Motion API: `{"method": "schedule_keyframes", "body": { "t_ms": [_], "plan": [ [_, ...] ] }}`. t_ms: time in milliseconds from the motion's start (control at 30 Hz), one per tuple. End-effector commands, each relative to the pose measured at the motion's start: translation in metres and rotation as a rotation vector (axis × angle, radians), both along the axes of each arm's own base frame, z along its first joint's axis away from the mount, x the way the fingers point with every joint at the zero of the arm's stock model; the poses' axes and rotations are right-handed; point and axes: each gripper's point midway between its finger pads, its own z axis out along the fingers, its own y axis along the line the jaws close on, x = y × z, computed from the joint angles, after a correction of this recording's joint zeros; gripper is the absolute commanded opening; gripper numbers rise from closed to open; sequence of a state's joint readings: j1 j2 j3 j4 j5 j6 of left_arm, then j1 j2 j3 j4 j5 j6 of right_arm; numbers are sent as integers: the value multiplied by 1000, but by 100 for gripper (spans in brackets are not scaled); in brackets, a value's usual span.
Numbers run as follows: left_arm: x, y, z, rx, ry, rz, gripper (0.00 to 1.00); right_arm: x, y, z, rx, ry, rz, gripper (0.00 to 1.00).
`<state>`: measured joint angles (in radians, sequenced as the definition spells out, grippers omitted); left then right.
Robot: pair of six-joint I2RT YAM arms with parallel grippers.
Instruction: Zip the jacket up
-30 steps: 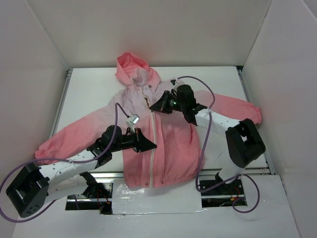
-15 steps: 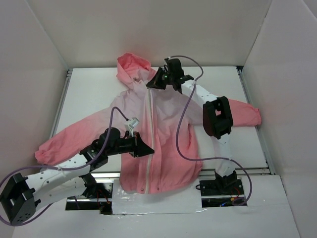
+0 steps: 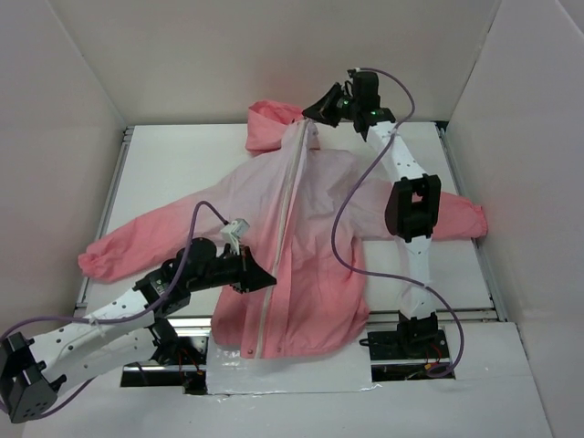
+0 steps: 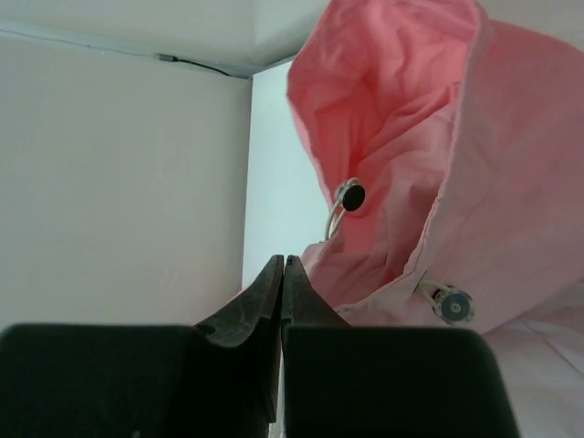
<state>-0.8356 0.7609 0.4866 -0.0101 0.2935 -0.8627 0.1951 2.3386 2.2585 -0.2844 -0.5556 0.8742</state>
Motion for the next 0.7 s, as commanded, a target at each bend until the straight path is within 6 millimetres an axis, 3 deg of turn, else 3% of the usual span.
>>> {"method": "schedule_keyframes", "body": {
  "t_ms": [0,100,133,200,233,300,400,433,467,500,533,567,600,633,667],
  "plan": [
    [-19,1,0,56,37,-73,0,40,-58,119,17,-374,-202,0],
    [5,4,-1,112,-6,31,2,37,-57,139,45,-441,-170,0],
    [10,6,-8,153,2,53,33,36,-56,141,55,-448,-155,0],
    [28,7,-1,185,-25,118,99,32,-56,155,78,-475,-139,0],
    [33,9,-12,239,-13,127,99,31,-58,161,80,-490,-138,0],
    [46,10,-4,272,-23,165,99,26,-58,177,92,-522,-134,0],
    [71,33,-13,419,15,322,99,22,-66,193,105,-547,-140,8],
    [81,43,-18,467,26,387,99,20,-70,197,105,-554,-141,15],
    [83,52,-15,501,40,416,99,18,-71,199,95,-561,-136,29],
    [91,62,-14,520,53,467,99,12,-71,205,83,-563,-135,69],
    [101,70,-4,530,38,524,99,10,-72,204,56,-569,-134,98],
    [102,84,-4,572,50,565,99,1,-74,215,42,-583,-139,100],
    [105,92,3,578,48,610,99,-3,-75,213,27,-559,-141,100],
    [114,103,21,578,20,684,99,-6,-79,212,-4,-554,-152,100],
    [114,118,25,613,29,726,99,-22,-82,224,-22,-535,-165,100]
  ]
}}
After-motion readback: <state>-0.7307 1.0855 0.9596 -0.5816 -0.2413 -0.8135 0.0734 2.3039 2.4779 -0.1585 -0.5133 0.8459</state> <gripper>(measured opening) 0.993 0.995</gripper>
